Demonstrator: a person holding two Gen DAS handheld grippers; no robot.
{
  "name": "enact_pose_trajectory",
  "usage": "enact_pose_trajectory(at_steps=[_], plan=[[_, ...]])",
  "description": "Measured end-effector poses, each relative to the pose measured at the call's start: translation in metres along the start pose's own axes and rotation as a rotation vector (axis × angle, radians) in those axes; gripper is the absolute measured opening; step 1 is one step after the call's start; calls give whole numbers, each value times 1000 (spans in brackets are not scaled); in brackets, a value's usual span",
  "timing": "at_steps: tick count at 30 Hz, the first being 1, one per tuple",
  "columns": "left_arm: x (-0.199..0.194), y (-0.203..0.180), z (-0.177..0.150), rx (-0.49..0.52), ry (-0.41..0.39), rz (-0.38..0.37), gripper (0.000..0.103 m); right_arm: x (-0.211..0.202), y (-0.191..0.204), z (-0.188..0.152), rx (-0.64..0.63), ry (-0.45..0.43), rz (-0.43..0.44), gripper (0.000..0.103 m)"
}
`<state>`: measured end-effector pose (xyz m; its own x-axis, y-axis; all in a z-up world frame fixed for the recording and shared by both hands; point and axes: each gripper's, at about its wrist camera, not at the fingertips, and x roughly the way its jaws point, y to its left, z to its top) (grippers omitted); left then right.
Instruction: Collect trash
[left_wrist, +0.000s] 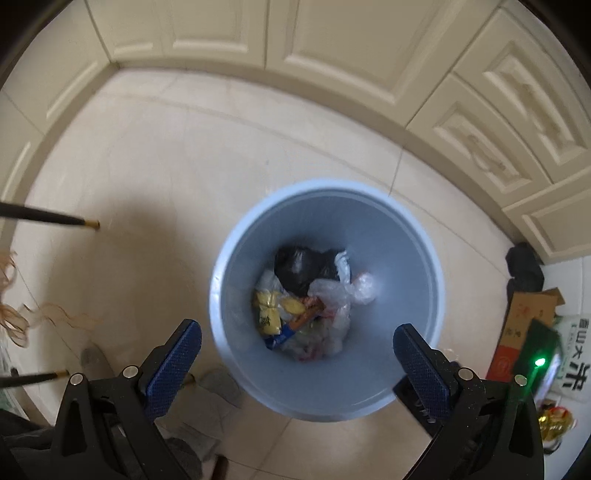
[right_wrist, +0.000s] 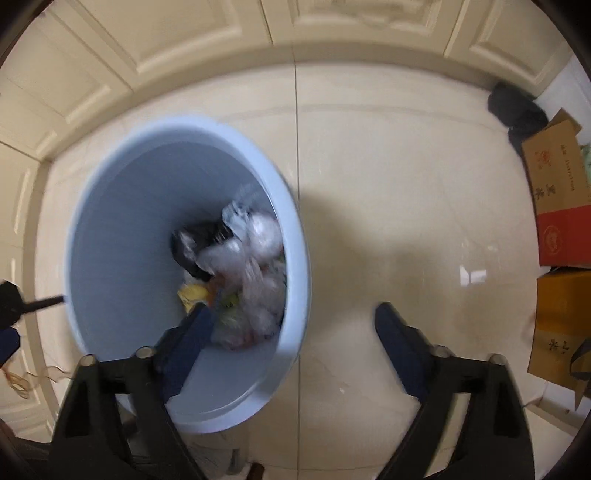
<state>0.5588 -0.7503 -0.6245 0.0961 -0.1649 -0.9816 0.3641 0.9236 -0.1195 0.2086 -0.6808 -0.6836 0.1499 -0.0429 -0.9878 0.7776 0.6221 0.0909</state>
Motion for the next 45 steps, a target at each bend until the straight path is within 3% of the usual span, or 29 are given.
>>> enact_pose_trajectory(at_steps=[6, 13, 20, 24, 29, 35, 45], plan=[[-60, 6, -36, 73, -112, -68, 102, -68, 10, 3, -25, -114, 26, 102], [-138, 23, -80, 154, -264, -152, 102, -170, 23, -16, -28, -285, 80, 102], [-241, 40, -153, 237, -475, -240, 102, -275, 33, -48, -31, -454, 112, 102], [-305, 71, -198, 247, -566, -316, 102, -331, 40, -65, -50, -545, 124, 102], [-389, 111, -258, 298, -722, -341, 102, -394, 51, -87, -33, -644, 189, 103], [-466, 177, -336, 263, -844, -299, 102, -464, 83, -117, -102, -753, 260, 103], [-585, 273, -499, 93, -1006, -32, 102, -552, 165, -179, -339, -848, 433, 103]])
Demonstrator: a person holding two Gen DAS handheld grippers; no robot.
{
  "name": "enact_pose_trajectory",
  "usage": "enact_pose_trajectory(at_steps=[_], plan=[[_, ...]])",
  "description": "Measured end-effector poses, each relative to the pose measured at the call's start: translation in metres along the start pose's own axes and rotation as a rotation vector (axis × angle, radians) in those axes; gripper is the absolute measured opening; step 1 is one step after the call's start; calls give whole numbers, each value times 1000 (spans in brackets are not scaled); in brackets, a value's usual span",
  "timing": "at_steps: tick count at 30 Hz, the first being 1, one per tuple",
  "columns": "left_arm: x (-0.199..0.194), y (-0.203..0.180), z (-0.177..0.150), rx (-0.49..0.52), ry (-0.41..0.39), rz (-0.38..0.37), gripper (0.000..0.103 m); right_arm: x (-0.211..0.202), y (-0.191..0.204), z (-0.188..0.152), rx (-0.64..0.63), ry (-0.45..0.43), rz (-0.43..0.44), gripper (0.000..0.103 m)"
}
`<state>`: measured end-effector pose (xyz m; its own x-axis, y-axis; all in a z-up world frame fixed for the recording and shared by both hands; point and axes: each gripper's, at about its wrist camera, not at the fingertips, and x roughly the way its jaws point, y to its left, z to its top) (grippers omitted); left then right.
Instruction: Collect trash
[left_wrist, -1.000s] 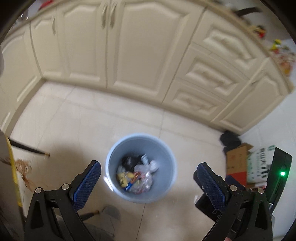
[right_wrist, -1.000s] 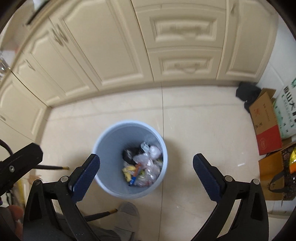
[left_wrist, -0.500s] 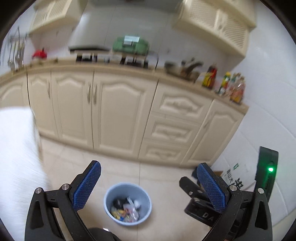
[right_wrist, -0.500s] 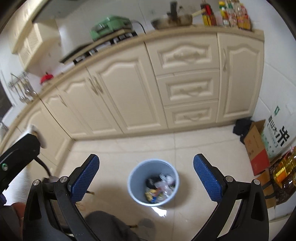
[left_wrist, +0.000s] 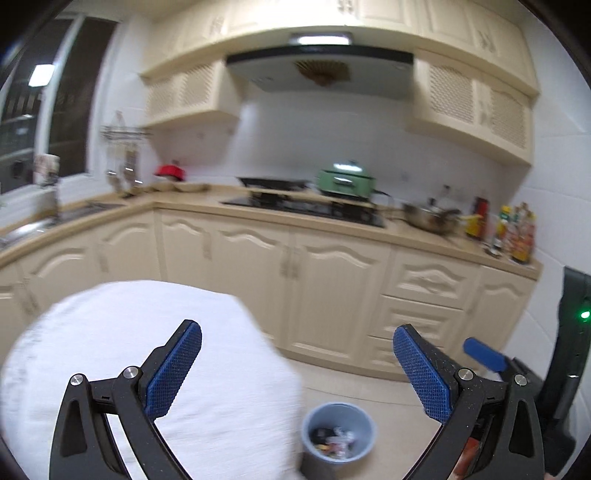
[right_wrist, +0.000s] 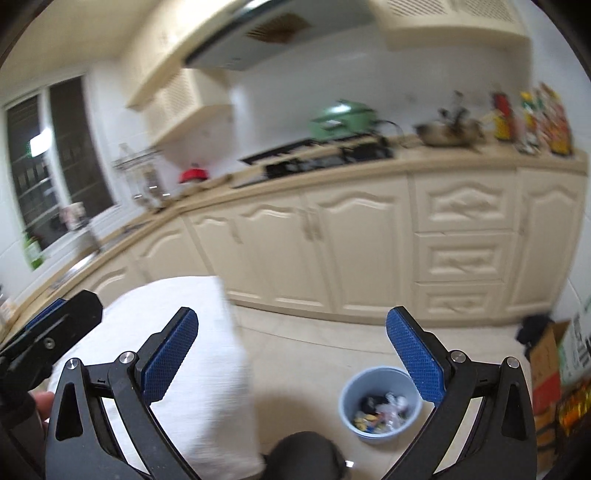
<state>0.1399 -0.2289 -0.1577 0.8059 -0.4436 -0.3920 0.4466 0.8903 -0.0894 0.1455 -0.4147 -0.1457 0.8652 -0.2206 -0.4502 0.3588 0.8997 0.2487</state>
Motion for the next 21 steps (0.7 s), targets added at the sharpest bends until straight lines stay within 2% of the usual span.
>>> enact_pose_trajectory(at_steps=[3, 10, 16, 21], plan=[[-67, 27, -4, -4, -39, 86, 102, -13, 36, 4, -55, -14, 67, 103], [-207, 45, -35, -40, -104, 262, 102, -53, 127, -1, -177, -45, 211, 103], [-280, 21, -60, -97, -120, 377, 102, -82, 183, -13, -265, -70, 281, 103], [-299, -11, -54, -115, -128, 423, 102, -97, 212, -24, -295, -81, 318, 103]])
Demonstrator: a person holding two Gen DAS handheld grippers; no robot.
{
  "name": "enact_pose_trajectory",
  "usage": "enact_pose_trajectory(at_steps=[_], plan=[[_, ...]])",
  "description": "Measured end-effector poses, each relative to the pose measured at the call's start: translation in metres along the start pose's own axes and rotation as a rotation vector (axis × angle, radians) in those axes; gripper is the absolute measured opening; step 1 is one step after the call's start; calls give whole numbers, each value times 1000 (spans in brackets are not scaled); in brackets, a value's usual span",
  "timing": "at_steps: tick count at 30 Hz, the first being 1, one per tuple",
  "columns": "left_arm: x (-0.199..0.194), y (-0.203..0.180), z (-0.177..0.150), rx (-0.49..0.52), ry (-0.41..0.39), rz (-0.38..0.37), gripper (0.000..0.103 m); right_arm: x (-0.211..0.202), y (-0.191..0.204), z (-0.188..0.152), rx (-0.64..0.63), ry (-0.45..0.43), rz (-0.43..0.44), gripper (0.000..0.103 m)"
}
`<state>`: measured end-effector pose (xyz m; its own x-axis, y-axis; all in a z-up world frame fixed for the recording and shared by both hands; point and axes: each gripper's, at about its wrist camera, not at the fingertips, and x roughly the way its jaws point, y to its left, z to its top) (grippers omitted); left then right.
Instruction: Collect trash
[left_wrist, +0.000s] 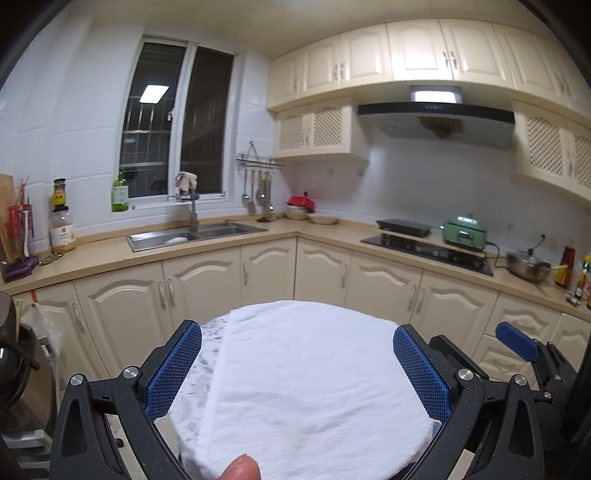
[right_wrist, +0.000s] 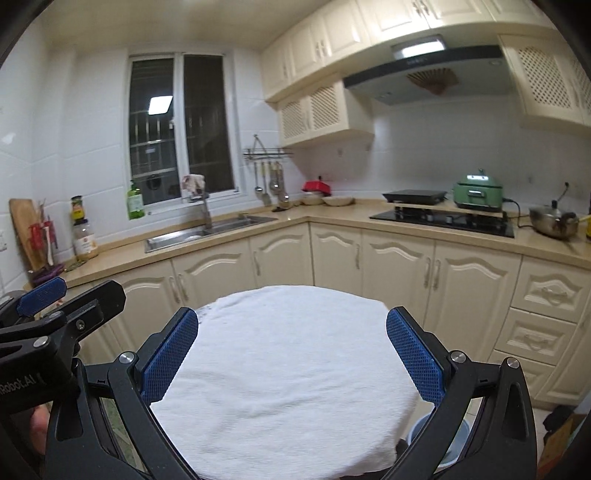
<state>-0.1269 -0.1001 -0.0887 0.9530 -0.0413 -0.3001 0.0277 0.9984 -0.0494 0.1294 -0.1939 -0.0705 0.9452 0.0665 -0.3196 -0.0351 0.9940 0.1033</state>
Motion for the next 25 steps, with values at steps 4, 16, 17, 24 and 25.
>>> enact_pose_trajectory(at_steps=[4, 16, 17, 24, 25], plan=[[-29, 0, -9, -29, -26, 39, 102, -1, 15, 1, -30, 3, 16, 103], [12, -40, 8, -42, -17, 76, 102, -1, 26, 0, -41, 4, 16, 103], [17, -40, 10, -43, -17, 74, 102, -1, 26, 0, -41, 3, 16, 103], [31, -37, 11, -51, -22, 44, 102, 0, 25, 0, -38, 7, 19, 103], [32, -34, 9, -50, -22, 41, 102, 0, 24, 0, -38, 8, 20, 103]])
